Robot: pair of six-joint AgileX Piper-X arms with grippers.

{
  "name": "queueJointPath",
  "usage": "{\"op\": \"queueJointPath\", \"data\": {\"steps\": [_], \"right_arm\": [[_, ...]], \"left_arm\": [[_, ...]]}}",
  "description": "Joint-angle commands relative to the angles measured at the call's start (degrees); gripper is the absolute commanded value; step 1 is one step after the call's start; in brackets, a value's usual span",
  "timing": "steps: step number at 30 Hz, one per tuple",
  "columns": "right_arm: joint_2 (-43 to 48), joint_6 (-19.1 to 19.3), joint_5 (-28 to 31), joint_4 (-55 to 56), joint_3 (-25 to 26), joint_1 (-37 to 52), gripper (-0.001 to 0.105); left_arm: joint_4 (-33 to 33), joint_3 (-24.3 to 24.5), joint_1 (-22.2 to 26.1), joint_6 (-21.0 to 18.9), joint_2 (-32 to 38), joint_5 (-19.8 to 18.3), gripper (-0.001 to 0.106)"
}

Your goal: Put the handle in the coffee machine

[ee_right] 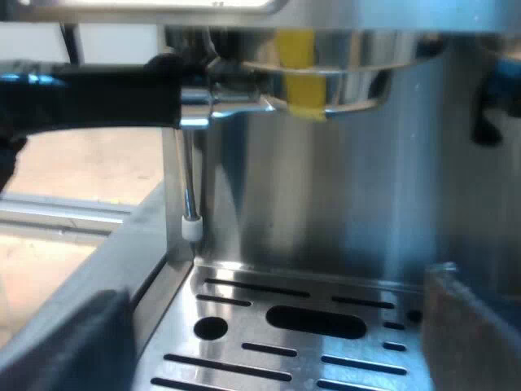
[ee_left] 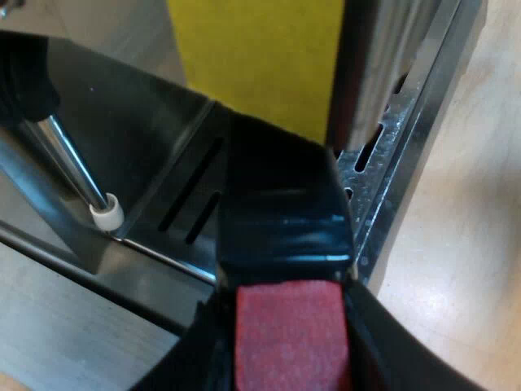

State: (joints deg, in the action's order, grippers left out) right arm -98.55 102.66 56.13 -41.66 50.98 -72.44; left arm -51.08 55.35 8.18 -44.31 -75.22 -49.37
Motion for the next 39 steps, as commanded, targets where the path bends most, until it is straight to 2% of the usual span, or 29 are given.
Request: {"op": "queueJointPath", "data": {"steps": [1, 5, 12, 19, 23, 27, 29, 32, 34, 39], "right_arm": [[0.0, 0.1, -4.6, 2.2, 0.0, 2.1, 0.044], [0.0, 0.0, -6.7, 2.2, 0.0, 4.4, 0.042], [-0.2, 0.0, -13.9, 2.1, 0.0, 10.2, 0.042], [-4.8, 0.0, -12.8, -2.2, 0.2, 10.5, 0.042], [-9.5, 0.6, -11.0, -13.5, 0.7, 10.9, 0.042], [-13.4, 3.1, -11.3, -15.1, 4.5, 11.1, 0.041], [-14.7, 3.1, -10.9, -15.1, 7.0, 11.1, 0.041], [-17.1, 4.3, -6.7, -15.1, 11.1, 11.1, 0.041], [-18.7, 4.3, -4.6, -15.1, 13.4, 11.5, 0.041], [-20.5, 4.3, -4.9, -15.1, 16.5, 12.7, 0.041]], "left_arm": [[0.3, 1.6, 0.3, -1.1, 1.9, -11.1, 0.000], [0.4, 1.6, 0.3, -1.1, 1.9, -11.1, 0.000], [-0.6, 1.6, 0.3, -1.3, 1.9, -11.1, 0.000], [-0.6, 1.6, 0.3, -1.3, 1.9, -11.1, 0.000], [-0.6, 1.6, 0.3, -1.3, 1.9, -11.1, 0.000], [-0.6, 1.6, 0.3, -1.3, 1.9, -11.1, 0.000], [-0.6, 1.6, 0.3, -1.3, 1.9, -11.0, 0.000], [-0.6, 1.6, 0.3, -1.3, 1.9, -11.1, 0.000], [-0.8, 1.6, 0.3, -1.3, 1.9, -11.1, 0.000], [-1.5, 1.6, 0.3, -1.3, 1.9, -11.1, 0.000]]}}
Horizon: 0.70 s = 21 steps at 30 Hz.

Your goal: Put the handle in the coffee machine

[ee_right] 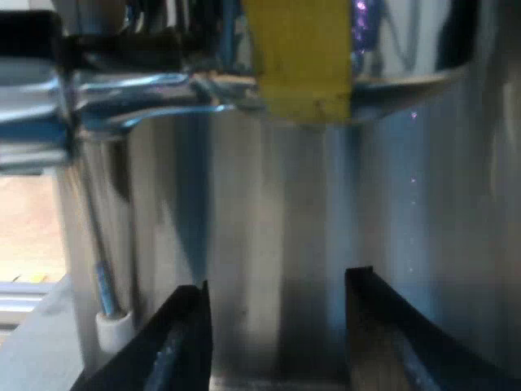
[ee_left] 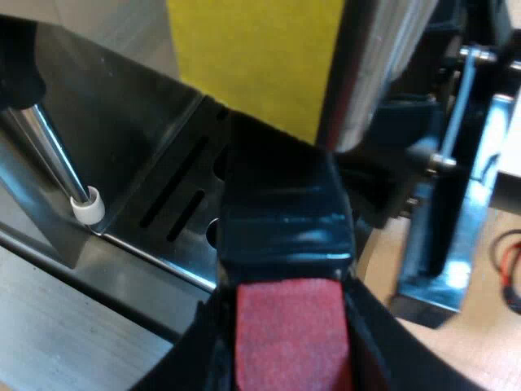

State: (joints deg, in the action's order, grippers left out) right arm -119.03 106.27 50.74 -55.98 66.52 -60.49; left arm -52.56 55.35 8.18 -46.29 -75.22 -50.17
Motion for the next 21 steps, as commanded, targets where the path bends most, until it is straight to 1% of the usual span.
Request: {"op": "queueJointPath", "data": {"steps": [1, 3, 6, 8, 10, 11, 15, 21], "right_arm": [[-0.2, 0.7, 0.5, -0.8, 1.4, 1.1, 0.041], [-0.1, 1.2, 0.5, -0.9, 2.0, 1.8, 0.041], [-0.1, 3.1, 0.5, -2.4, 2.8, 2.7, 0.041], [-0.1, 4.4, -0.6, -4.5, 3.0, 3.0, 0.040], [-0.1, 7.7, -0.5, -7.7, 3.0, 3.1, 0.037], [-0.1, 8.4, -0.5, -8.4, 3.0, 3.1, 0.036], [-0.1, 9.5, -0.5, -9.5, 3.0, 3.1, 0.036], [-0.1, 9.7, -0.7, -12.9, 3.0, 3.1, 0.036]], "left_arm": [[0.0, 1.6, 0.3, 0.7, 1.9, -10.3, 0.000], [0.0, 1.6, 0.3, 0.7, 1.9, -10.3, 0.000], [0.0, 1.6, 0.3, 0.7, 1.9, -10.3, 0.000], [0.0, 1.6, 0.3, 0.7, 1.9, -10.3, 0.000], [0.0, 1.6, 0.3, 0.7, 1.5, -10.3, 0.000], [0.0, 1.6, 0.3, 0.7, 1.3, -10.3, 0.000], [0.0, 1.6, 0.3, 0.2, 0.4, -10.3, 0.000], [0.0, 1.6, 0.3, 0.3, 0.3, -10.3, 0.000]]}}
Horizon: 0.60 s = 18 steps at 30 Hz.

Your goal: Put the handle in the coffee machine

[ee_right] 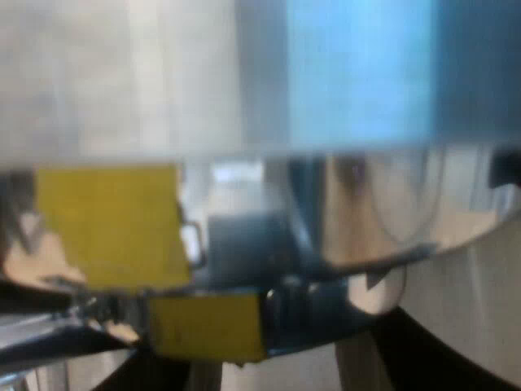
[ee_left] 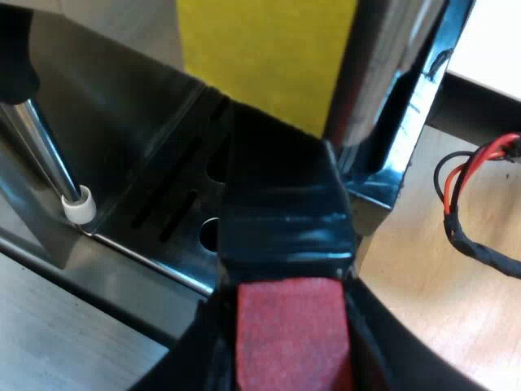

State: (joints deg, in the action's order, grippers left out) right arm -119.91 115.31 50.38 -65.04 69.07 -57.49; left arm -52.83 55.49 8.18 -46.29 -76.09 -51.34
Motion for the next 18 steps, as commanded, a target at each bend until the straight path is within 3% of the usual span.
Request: {"op": "queueJointPath", "data": {"steps": [1, 7, 9, 11, 12, 13, 18], "right_arm": [[0.7, 0.8, -0.3, -4.7, 0.4, 0.1, 0.036], [0.7, 3.0, -0.2, -6.5, 1.1, 0.1, 0.036], [0.7, 3.7, -0.2, -7.2, 1.9, 0.1, 0.036], [0.7, 3.7, -0.2, -7.2, 3.1, 0.1, 0.036], [0.9, 3.7, -0.2, -7.2, 3.3, 0.1, 0.036], [1.0, 3.7, -0.2, -7.0, 3.6, 0.1, 0.036], [1.7, 5.0, 0.0, -7.1, 4.3, 0.1, 0.036]], "left_arm": [[0.3, 1.5, 0.3, 0.3, 1.2, -9.0, 0.000], [0.3, 1.5, 0.3, 0.3, 1.2, -9.0, 0.000], [0.0, 1.5, 0.3, 0.3, 1.2, -9.0, 0.008], [-0.1, 1.5, 0.3, 0.3, 1.2, -9.0, 0.031], [-0.1, 1.5, 0.3, 0.3, 1.2, -9.0, 0.034], [-0.1, 1.5, 0.3, 0.3, 1.3, -9.0, 0.056], [-0.1, 1.5, 0.3, 0.3, 1.3, -9.0, 0.081]]}}
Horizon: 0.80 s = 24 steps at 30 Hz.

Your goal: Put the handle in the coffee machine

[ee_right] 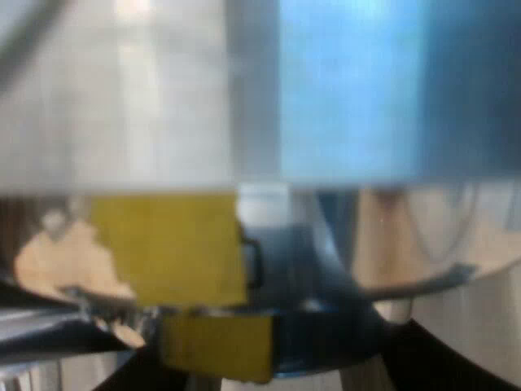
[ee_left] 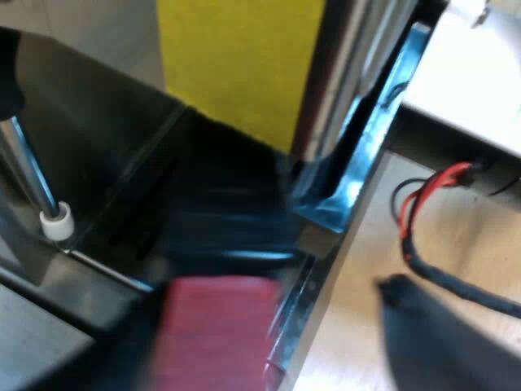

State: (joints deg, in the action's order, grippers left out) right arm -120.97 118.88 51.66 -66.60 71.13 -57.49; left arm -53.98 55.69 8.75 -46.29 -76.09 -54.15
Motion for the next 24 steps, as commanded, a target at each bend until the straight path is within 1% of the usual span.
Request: {"op": "queueJointPath", "data": {"steps": [1, 6, 7, 8, 11, 15, 17, 24], "right_arm": [[3.0, 1.4, -1.2, -5.5, 2.3, 0.1, 0.036], [4.0, 1.4, -1.0, -5.5, 2.3, 0.1, 0.036], [4.2, 2.3, -1.0, -5.5, 2.3, 0.1, 0.036], [4.5, 3.3, -1.0, -5.5, 2.3, 0.1, 0.036], [5.4, 4.6, -1.0, -5.5, 2.3, 0.1, 0.036], [6.4, 4.8, -1.0, -5.5, 2.3, 0.1, 0.036], [7.0, 4.8, -1.0, -5.5, 2.3, 0.0, 0.036], [7.3, 4.8, -0.9, -5.5, 2.3, 0.0, 0.036]], "left_arm": [[0.5, 1.3, -0.3, 0.3, 1.3, -6.0, 0.083], [-1.1, 1.3, -0.3, 0.3, 1.7, -5.8, 0.078], [-1.2, 1.3, -0.3, 0.3, 1.9, -5.6, 0.078], [-1.6, 1.3, -0.3, 0.9, 3.2, -4.4, 0.078], [-1.7, 1.5, -0.2, 1.6, 4.7, -4.0, 0.078], [-3.3, 2.6, -0.2, 1.6, 5.0, -3.6, 0.078], [-4.7, 3.9, -0.2, 1.6, 5.0, -3.6, 0.078], [-5.7, 6.0, 0.3, 1.6, 5.0, -3.1, 0.078]]}}
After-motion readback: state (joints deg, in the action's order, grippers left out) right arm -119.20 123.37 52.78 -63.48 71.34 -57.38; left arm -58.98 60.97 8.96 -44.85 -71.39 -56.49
